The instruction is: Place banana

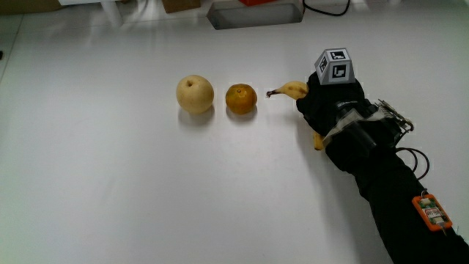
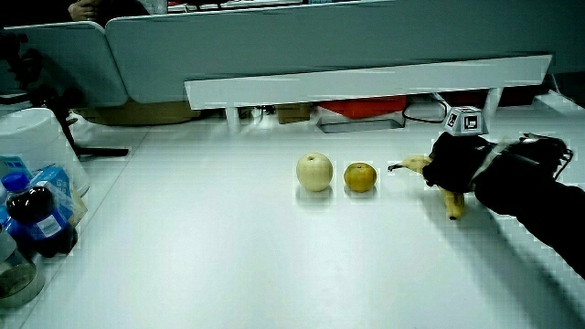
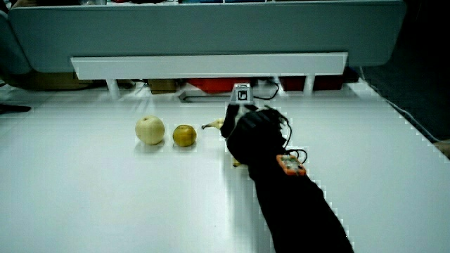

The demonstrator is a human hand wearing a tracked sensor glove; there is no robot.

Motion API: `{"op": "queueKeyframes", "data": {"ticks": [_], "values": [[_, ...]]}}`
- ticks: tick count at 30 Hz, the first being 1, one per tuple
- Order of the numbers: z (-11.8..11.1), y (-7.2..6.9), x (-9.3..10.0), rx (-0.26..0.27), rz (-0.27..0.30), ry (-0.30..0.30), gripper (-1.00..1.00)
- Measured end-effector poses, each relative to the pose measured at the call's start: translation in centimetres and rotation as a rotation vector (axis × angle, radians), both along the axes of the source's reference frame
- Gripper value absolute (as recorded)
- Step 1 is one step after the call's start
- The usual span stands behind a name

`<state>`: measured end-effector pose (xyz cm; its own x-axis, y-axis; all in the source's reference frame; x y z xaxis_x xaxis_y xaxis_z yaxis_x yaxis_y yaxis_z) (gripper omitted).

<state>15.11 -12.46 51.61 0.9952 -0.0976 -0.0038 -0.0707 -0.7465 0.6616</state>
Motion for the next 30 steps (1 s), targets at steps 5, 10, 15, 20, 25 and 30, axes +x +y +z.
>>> {"op": "queueKeyframes", "data": {"ticks": [5, 10, 15, 20, 25, 30], "values": [[1.7, 0.5, 0.4, -0.043, 0.009, 0.045, 0.0], [2.3, 0.9, 0.6, -0.068, 0.005, 0.034, 0.0], [2.9, 1.4, 0.3, -0.056, -0.012, 0.068, 0.0], [2.8, 1.6, -0.2, -0.027, -0.053, 0.121, 0.0], [3.0, 1.7, -0.4, -0.034, -0.075, 0.13, 0.0], [3.2, 1.8, -0.1, -0.027, -0.069, 0.134, -0.06]]}}
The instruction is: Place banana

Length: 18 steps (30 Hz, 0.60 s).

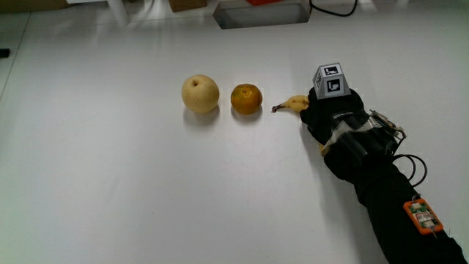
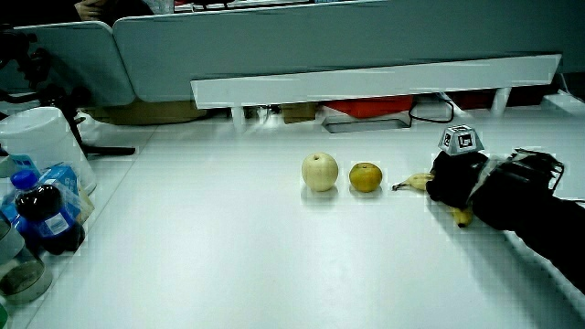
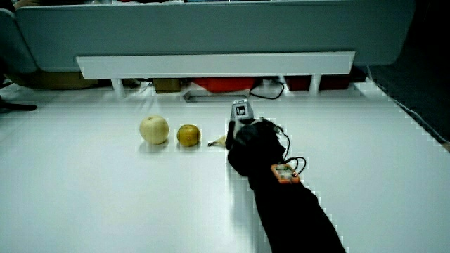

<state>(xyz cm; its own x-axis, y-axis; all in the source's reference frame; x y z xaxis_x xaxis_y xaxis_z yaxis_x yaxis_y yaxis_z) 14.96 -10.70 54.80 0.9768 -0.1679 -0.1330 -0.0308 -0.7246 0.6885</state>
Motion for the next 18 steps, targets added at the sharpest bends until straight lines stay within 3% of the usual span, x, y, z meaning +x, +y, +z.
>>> {"op": "queueKeyframes", "data": {"ticks": [1, 2, 3, 6, 12, 17, 18], "values": [[-0.06, 0.03, 0.1, 0.015, 0.004, -0.001, -0.09], [0.38, 0.03, 0.36, -0.018, 0.021, -0.01, -0.12], [0.23, 0.11, 0.45, -0.004, 0.033, -0.01, -0.15], [0.35, 0.34, 0.56, -0.013, 0.033, -0.036, -0.24], [0.17, 0.75, 0.61, 0.029, 0.03, -0.022, -0.41], [0.33, 0.9, 0.81, 0.01, 0.025, -0.042, -0.56], [0.13, 0.9, 0.8, 0.011, 0.034, -0.024, -0.59]]}}
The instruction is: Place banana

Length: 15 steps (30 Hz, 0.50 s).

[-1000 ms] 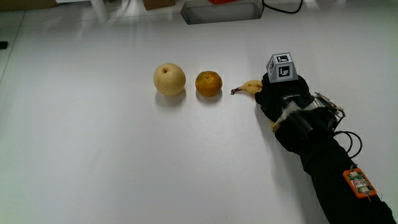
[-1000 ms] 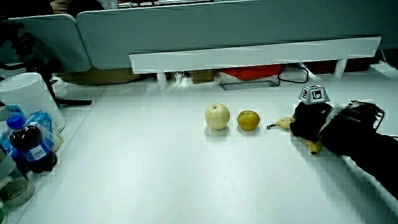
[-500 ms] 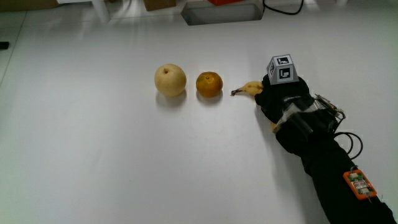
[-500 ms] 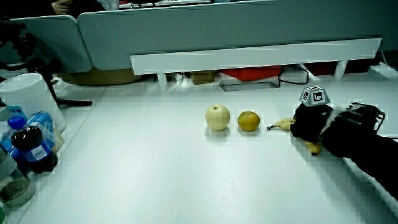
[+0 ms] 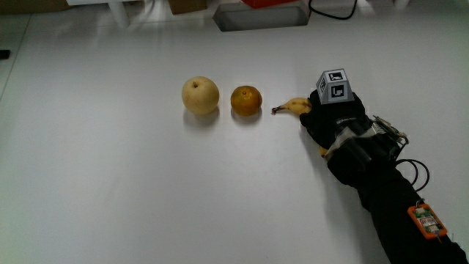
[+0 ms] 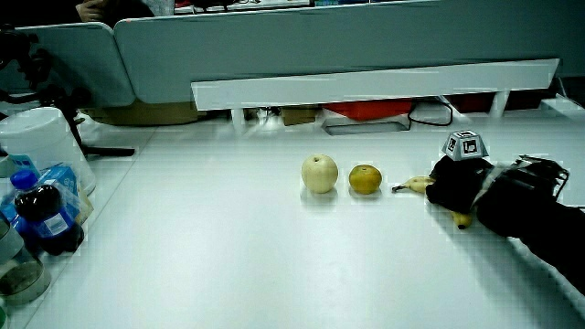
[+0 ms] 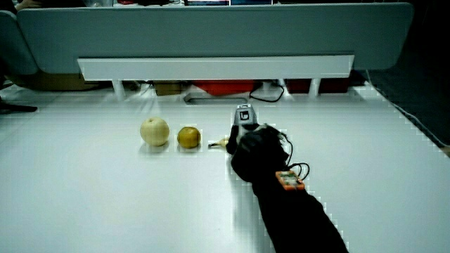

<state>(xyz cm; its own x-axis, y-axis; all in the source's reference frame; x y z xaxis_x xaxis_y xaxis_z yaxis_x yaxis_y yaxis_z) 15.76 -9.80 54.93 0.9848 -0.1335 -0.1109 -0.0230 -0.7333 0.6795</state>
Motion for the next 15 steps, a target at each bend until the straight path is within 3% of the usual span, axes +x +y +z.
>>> {"op": "queueKeyframes", "data": {"ticks": [2, 5, 9, 12, 14, 15], "values": [[0.0, 0.0, 0.3, -0.003, 0.018, 0.009, -0.65], [0.5, 0.0, 1.0, -0.046, 0.057, -0.032, -0.74], [0.6, 0.1, 1.7, -0.049, 0.094, -0.05, -0.85], [0.1, 0.0, 1.9, -0.048, 0.096, -0.08, -0.94], [0.0, 0.0, 2.3, -0.031, 0.094, -0.062, -1.0], [-0.6, 0.0, 2.3, -0.048, 0.087, -0.097, -1.0]]}}
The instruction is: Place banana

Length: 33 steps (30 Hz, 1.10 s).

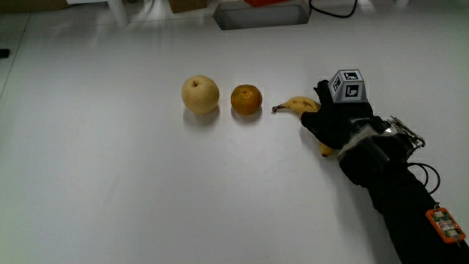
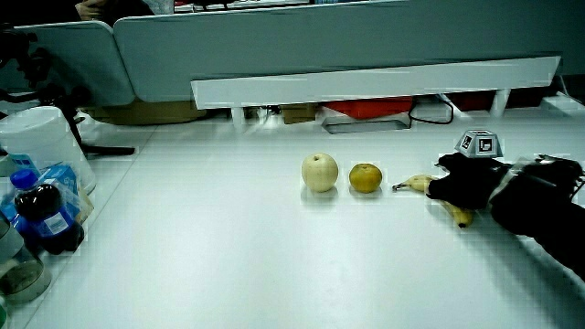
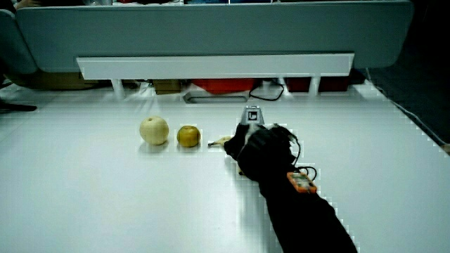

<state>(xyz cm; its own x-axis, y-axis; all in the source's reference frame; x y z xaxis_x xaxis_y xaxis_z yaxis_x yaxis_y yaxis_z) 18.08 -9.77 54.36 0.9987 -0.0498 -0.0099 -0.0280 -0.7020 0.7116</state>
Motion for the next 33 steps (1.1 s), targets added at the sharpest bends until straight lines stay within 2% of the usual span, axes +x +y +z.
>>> {"op": "queueKeyframes", "data": {"ticks": [1, 2, 3, 7, 8, 9, 11, 12, 14, 16, 21, 22, 23, 24, 29, 30, 32, 33], "values": [[-0.2, 0.0, 0.2, 0.023, 0.002, 0.004, -1.0], [0.0, 0.0, 0.5, 0.017, 0.006, 0.016, -1.0], [-0.4, 0.0, 0.6, 0.024, -0.003, -0.012, -1.0], [-1.4, 0.1, 1.5, 0.024, -0.006, -0.024, -1.0], [-1.5, 0.2, 1.8, 0.03, -0.009, -0.045, -1.0], [-1.4, 0.3, 2.3, 0.02, -0.012, -0.034, -1.0], [-1.9, 0.7, 3.0, 0.044, -0.035, -0.011, -1.0], [-2.2, 1.0, 3.3, 0.03, -0.05, -0.04, -1.0], [-3.2, 1.7, 3.9, 0.1, -0.054, -0.046, -1.0], [-4.1, 2.3, 4.6, 0.112, -0.073, -0.098, -1.0], [-5.7, 3.8, 6.2, 0.156, -0.111, -0.118, -1.0], [-7.4, 4.2, 5.7, 0.123, -0.11, -0.174, -1.0], [-5.2, 4.6, 7.1, 0.127, -0.156, -0.134, -1.0], [-8.1, 5.0, 6.0, 0.148, -0.122, -0.183, -1.0], [-8.3, 7.2, 7.6, 0.259, -0.177, -0.102, -1.0], [-9.0, 7.5, 7.4, 0.233, -0.185, -0.146, -1.0], [-8.9, 8.0, 8.0, 0.243, -0.186, -0.133, -1.0], [-9.4, 8.3, 7.8, 0.262, -0.21, -0.118, -1.0]]}}
